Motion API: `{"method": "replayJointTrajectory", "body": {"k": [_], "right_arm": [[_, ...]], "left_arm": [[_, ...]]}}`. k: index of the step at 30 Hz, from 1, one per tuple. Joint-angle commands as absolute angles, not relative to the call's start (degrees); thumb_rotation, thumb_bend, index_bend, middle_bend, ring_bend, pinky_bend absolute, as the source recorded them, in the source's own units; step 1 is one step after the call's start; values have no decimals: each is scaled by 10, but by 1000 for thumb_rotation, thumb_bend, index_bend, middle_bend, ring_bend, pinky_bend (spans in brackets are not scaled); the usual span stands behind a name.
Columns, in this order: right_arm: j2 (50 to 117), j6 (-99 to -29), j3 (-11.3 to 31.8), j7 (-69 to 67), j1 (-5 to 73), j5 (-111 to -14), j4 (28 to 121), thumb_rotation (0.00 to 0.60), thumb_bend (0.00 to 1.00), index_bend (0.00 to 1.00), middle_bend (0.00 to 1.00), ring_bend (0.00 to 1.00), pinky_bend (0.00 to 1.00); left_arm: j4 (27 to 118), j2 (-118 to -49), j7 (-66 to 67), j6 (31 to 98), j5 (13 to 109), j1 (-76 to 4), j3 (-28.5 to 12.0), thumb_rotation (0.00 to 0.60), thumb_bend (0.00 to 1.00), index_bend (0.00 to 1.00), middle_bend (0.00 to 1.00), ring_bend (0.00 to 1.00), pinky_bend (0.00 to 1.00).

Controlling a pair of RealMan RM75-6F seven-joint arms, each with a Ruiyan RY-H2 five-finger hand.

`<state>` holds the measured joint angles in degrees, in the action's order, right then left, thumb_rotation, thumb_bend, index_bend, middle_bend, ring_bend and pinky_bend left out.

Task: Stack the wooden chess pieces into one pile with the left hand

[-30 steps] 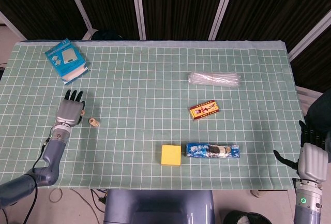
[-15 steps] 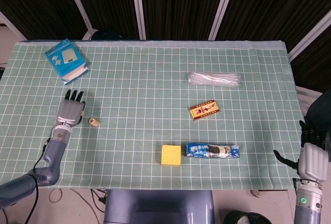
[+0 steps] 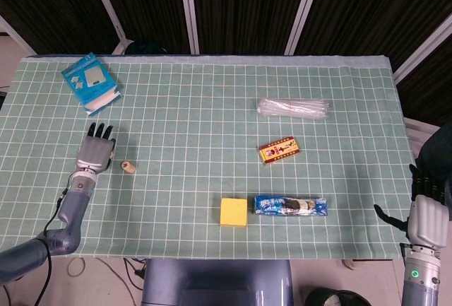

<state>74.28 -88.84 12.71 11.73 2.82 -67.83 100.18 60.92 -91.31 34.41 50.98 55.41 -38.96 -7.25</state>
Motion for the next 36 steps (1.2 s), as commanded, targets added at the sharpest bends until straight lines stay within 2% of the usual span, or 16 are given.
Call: {"method": "replayJointTrajectory", "body": {"k": [1, 7, 15, 23, 36], "right_arm": [[743, -888, 127, 117, 28, -678, 1002, 600, 232, 22, 12, 1, 0], [743, -890, 127, 119, 28, -679, 1000, 600, 232, 22, 12, 1, 0], [741, -887, 125, 118, 29, -683, 1000, 600, 233, 22, 12, 1, 0], [741, -888, 126, 117, 28, -680, 1000, 600, 233, 22, 12, 1, 0], [741, -888, 127, 115, 29, -681, 999, 600, 232, 22, 12, 1, 0]], "left_arm": [[631, -900, 341, 524, 564, -387, -74, 600, 348, 490, 85, 0, 0], [718, -844, 335, 570, 590, -373, -76, 600, 348, 490, 85, 0, 0], [785, -801, 323, 602, 636, -355, -57, 600, 347, 489, 84, 0, 0], [812, -798, 326, 613, 672, -352, -42, 600, 347, 486, 84, 0, 0], [801, -824, 340, 604, 677, -358, -38, 600, 347, 482, 84, 0, 0]]}}
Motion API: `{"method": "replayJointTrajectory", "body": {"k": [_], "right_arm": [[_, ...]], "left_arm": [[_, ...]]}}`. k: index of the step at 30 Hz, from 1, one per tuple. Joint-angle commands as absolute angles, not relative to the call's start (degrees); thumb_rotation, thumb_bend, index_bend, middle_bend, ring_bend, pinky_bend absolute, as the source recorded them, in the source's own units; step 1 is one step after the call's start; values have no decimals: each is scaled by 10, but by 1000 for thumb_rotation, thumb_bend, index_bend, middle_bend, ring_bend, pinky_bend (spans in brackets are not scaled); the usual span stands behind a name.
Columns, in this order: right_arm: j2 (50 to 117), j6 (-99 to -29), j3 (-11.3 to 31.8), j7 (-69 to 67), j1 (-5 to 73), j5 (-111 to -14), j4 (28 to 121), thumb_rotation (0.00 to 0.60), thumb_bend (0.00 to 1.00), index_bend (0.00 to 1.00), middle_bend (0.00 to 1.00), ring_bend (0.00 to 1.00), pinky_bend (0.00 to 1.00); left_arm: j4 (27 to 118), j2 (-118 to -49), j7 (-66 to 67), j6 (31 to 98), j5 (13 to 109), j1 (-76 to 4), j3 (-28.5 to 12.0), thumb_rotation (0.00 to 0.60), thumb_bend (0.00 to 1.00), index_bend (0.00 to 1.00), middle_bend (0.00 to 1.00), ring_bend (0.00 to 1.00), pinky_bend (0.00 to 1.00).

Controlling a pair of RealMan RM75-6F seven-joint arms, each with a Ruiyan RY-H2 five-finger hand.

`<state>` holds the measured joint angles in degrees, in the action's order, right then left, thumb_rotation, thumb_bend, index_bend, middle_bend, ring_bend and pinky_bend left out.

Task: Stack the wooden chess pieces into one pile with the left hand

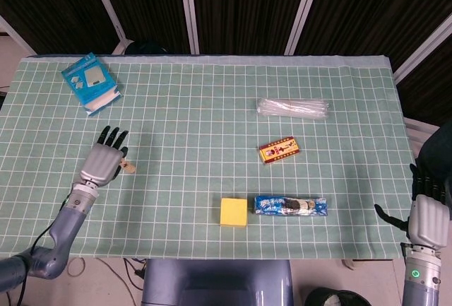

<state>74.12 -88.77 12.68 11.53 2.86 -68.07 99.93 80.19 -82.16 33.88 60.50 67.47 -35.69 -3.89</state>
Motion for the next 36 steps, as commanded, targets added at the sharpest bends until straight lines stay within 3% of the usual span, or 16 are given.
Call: {"method": "replayJointTrajectory", "body": {"k": [1, 26, 36], "right_arm": [[741, -888, 127, 115, 29, -681, 999, 600, 232, 22, 12, 1, 0], [741, -888, 129, 115, 29, -678, 999, 600, 232, 22, 12, 1, 0], [742, -888, 129, 117, 29, -677, 998, 600, 233, 22, 12, 1, 0]], "left_arm": [[800, -826, 341, 604, 678, -358, -38, 600, 347, 481, 84, 0, 0], [798, -840, 374, 601, 668, -360, -36, 600, 342, 427, 83, 0, 0], [825, -821, 362, 629, 688, -352, -40, 600, 339, 351, 74, 0, 0]]}}
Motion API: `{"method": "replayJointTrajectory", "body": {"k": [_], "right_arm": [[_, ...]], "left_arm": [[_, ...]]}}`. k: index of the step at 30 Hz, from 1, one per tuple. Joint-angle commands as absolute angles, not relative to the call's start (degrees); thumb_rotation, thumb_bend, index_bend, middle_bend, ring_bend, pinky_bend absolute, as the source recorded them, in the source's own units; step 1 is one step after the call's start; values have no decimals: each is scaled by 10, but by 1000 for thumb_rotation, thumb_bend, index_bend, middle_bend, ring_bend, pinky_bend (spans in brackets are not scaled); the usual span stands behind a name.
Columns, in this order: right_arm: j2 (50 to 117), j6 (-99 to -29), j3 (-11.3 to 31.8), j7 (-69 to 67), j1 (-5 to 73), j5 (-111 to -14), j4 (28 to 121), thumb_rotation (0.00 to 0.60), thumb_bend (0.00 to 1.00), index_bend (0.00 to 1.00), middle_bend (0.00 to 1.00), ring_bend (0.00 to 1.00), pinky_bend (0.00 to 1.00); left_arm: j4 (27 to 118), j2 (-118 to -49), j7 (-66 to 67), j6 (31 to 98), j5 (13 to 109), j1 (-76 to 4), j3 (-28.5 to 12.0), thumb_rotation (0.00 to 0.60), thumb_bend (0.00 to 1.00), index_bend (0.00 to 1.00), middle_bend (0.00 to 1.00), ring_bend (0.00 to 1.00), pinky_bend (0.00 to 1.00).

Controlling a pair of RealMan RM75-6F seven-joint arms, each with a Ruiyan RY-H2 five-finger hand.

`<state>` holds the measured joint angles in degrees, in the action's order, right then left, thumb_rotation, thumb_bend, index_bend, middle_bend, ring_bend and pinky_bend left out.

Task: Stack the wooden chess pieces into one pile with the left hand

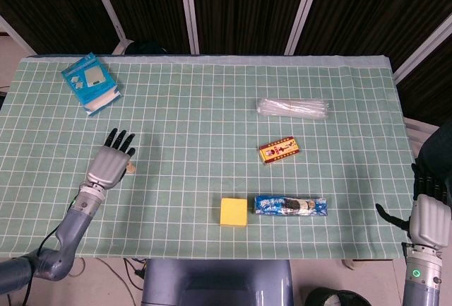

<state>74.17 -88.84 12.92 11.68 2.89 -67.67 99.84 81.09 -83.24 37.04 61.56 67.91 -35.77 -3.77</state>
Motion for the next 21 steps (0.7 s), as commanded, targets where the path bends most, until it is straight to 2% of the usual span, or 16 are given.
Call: {"method": "replayJointTrajectory", "body": {"k": [1, 5, 11, 17, 21], "right_arm": [[742, -888, 129, 118, 29, -677, 998, 600, 233, 22, 12, 1, 0], [743, -889, 129, 118, 30, -679, 997, 600, 233, 22, 12, 2, 0], [743, -892, 129, 117, 29, -683, 996, 600, 233, 22, 12, 2, 0], [742, -900, 123, 110, 31, -711, 986, 600, 233, 23, 12, 1, 0], [740, -901, 114, 97, 33, -742, 975, 600, 233, 22, 12, 1, 0]], "left_arm": [[833, -814, 359, 634, 691, -350, -40, 600, 339, 349, 74, 0, 0], [870, -777, 342, 669, 709, -332, -42, 600, 334, 319, 70, 0, 0], [914, -716, 279, 732, 736, -283, -34, 600, 315, 180, 50, 0, 0], [917, -668, 181, 801, 772, -219, -16, 600, 310, 33, 37, 0, 0], [903, -649, 104, 842, 787, -178, -8, 600, 310, 0, 33, 0, 0]]}}
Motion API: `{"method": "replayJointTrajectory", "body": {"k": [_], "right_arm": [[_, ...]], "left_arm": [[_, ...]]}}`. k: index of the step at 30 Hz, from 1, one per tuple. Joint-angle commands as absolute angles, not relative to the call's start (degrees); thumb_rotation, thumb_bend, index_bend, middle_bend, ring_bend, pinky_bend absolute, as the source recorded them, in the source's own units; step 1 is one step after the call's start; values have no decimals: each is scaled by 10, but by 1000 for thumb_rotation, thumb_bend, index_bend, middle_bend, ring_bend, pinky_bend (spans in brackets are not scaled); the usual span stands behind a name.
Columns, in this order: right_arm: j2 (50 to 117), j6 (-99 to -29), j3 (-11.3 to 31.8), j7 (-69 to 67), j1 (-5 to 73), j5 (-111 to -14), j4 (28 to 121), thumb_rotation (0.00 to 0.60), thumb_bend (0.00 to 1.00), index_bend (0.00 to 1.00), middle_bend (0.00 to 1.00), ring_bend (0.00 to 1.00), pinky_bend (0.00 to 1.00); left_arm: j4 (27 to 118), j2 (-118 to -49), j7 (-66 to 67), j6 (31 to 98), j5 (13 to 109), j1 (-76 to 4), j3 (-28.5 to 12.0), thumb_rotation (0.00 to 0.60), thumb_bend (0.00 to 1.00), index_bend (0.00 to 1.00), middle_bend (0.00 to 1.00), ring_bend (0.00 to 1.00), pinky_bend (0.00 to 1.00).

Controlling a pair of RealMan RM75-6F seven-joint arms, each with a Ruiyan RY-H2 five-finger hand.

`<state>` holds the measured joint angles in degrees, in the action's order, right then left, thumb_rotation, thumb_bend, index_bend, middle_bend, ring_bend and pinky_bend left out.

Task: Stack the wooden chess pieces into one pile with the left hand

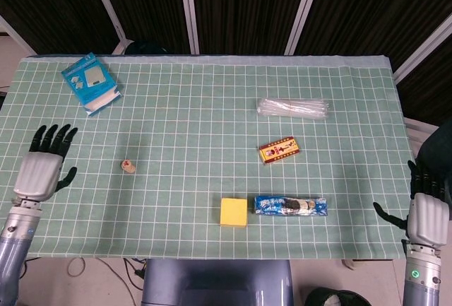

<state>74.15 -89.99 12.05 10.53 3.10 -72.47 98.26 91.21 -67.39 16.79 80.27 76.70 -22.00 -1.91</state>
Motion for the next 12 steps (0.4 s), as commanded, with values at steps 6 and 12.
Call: {"method": "replayJointTrajectory", "body": {"k": [6, 12], "right_arm": [[734, -900, 98, 83, 37, -785, 958, 600, 232, 22, 12, 1, 0], [725, -896, 84, 69, 41, -820, 945, 600, 233, 22, 12, 1, 0]], "left_arm": [[887, -628, 56, 857, 791, -140, 4, 600, 310, 0, 32, 0, 0], [866, -623, 20, 878, 797, -115, 0, 600, 310, 0, 30, 0, 0]]}}
